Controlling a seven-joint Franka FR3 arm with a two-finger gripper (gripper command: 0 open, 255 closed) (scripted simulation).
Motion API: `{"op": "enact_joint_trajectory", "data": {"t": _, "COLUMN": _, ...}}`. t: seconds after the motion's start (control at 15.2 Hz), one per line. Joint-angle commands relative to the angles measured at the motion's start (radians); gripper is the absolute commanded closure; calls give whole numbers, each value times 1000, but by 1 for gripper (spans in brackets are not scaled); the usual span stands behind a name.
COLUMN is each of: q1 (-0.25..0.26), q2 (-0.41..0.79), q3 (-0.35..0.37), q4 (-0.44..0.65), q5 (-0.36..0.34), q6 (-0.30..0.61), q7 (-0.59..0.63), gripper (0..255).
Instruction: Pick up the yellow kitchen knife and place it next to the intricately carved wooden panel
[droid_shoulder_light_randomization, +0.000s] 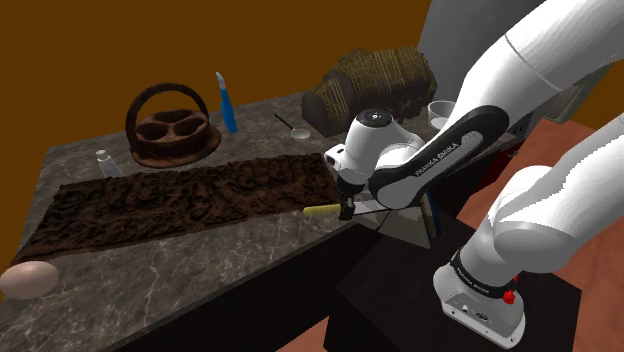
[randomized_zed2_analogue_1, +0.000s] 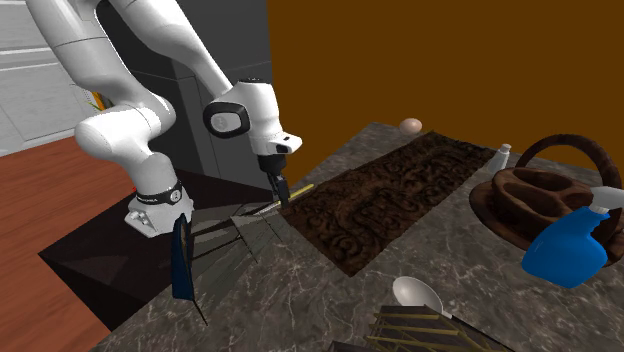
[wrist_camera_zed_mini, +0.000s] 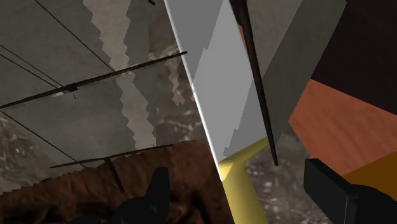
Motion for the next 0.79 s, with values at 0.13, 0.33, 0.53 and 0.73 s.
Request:
{"op": "enact_joint_trajectory", "data": {"t": 0.13, "q1": 34, "q2": -99, "q3": -17, "q4": 0, "q5": 48, "q6": -99, "q7": -33, "gripper": 0}}
{"op": "enact_joint_trajectory", "data": {"t": 0.33, "q1": 57, "q2": -180, "q3": -28, "q4": 8, "q5": 73, "q6": -188, "q7": -50, "gripper": 0}}
{"op": "enact_joint_trajectory", "data": {"t": 0.53, "q1": 57, "q2": -180, "q3": -28, "q4": 8, "q5": 73, "q6": -188, "q7": -50, "gripper": 0}}
{"op": "enact_joint_trajectory", "data": {"t": 0.73, "q1": 57, "q2": -180, "q3": -28, "q4": 8, "q5": 73, "q6": -188, "q7": -50, "gripper": 0}}
